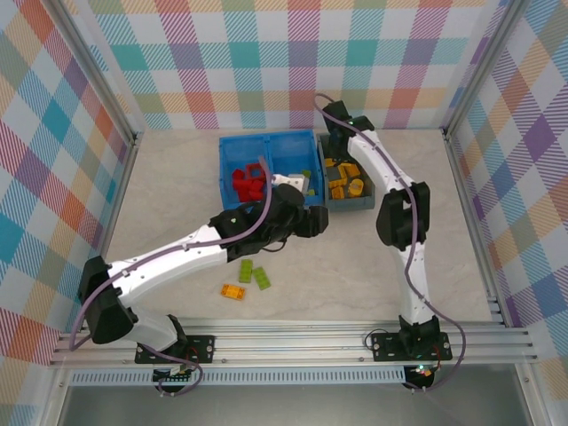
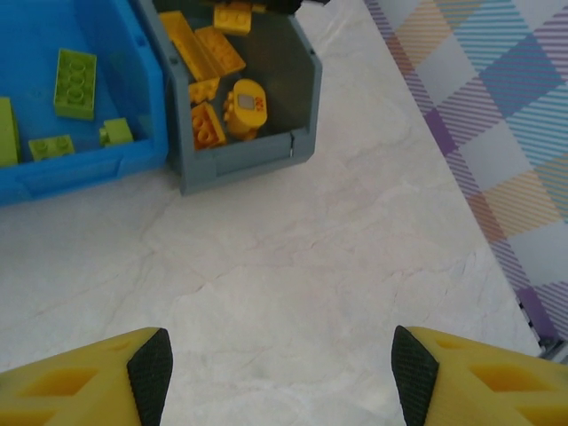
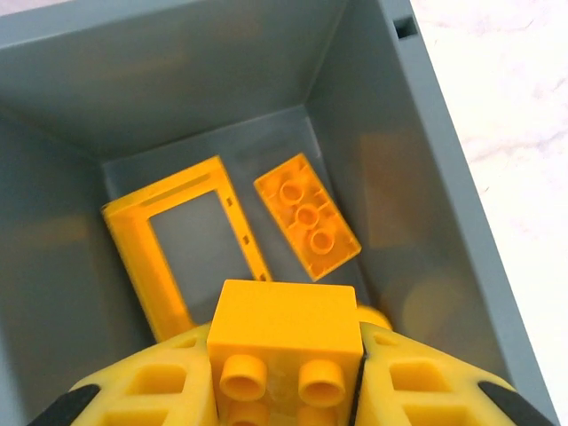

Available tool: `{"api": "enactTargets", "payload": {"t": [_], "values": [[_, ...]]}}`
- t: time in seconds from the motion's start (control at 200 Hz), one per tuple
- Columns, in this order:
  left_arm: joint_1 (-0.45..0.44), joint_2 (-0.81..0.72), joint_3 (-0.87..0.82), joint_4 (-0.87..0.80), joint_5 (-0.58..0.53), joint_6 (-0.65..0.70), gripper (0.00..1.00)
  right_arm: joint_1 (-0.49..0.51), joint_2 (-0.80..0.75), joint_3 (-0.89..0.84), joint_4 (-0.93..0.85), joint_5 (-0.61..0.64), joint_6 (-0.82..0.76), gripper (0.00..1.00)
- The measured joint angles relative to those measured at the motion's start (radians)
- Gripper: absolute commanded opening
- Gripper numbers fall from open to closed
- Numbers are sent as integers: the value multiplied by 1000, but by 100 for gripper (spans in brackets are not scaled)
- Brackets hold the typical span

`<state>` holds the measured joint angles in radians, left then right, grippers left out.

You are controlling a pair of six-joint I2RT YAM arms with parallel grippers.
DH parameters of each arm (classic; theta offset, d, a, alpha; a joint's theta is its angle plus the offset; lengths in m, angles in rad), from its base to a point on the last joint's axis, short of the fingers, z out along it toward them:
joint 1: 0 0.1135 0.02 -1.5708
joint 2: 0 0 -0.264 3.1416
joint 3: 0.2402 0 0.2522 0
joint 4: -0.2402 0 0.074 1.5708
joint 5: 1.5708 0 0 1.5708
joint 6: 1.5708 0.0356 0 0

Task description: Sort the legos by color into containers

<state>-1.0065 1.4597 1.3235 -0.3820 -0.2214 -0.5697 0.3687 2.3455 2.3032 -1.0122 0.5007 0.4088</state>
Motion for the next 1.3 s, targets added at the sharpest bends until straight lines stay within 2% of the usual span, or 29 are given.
{"api": "enactTargets", "payload": {"t": [0.23,0.4,0.605,0.81,0.94,1.02,1.135,1.225,1.3], "values": [[0,35,48,19,-8,17,69,-1,152,137,-20,88,-103,27],[0,35,47,18,-9,18,69,-1,220,196,-21,109,-136,42],[0,33,22,-20,-35,17,68,0,226,201,-29,107,-137,61],[2,0,-56,-169,-119,-32,68,19,156,199,-34,89,-135,62],[28,-32,-116,-315,-156,-108,68,54,-3,172,-34,79,-133,62],[69,-47,-179,-375,-145,-139,70,85,-189,52,-6,57,-125,65],[134,-45,-272,-436,-104,-148,70,161,-561,-304,116,-20,-109,71],[163,-28,-300,-478,-77,-147,70,253,-836,-595,226,-111,-87,71],[182,-8,-307,-483,-50,-143,68,349,-1003,-810,290,-190,-48,69]]}}
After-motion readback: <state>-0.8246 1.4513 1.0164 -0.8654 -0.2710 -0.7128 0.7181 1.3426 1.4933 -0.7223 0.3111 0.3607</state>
